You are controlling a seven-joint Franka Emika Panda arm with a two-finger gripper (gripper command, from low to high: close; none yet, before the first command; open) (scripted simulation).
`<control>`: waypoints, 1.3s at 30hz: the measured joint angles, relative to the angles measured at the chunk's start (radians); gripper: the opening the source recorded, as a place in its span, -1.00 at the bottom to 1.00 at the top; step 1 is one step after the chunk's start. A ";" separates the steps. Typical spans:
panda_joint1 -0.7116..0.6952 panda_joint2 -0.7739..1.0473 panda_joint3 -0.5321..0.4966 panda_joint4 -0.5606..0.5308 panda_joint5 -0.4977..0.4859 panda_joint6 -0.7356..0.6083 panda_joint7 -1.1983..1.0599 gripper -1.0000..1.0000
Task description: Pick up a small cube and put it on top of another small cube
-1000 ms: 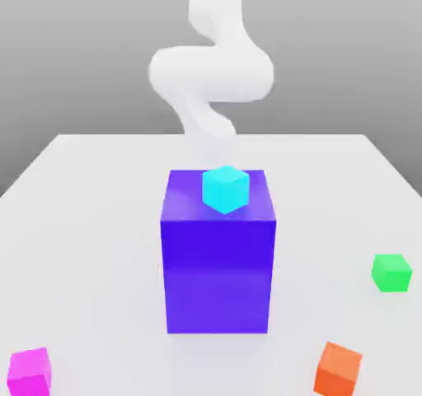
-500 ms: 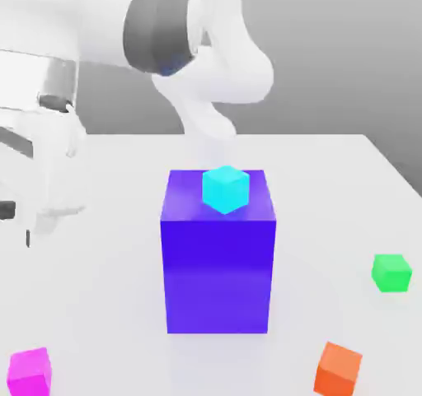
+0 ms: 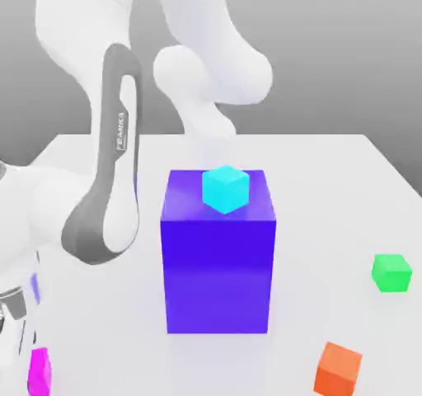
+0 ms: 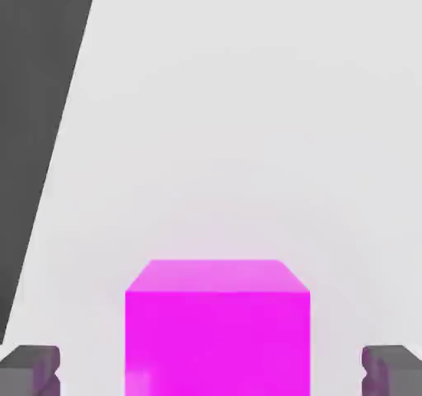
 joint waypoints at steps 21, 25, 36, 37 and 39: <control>0.236 -0.331 0.323 -0.218 -0.035 -0.094 -0.264 -1.00; 0.329 -0.403 0.451 -0.295 -0.029 -0.089 -0.383 -1.00; 0.735 -0.442 0.652 -0.420 -0.180 -0.027 -0.575 -1.00; 0.746 -0.420 0.635 -0.418 -0.212 -0.011 -0.555 -1.00; 0.765 -0.372 0.603 -0.415 -0.287 0.024 -0.503 -1.00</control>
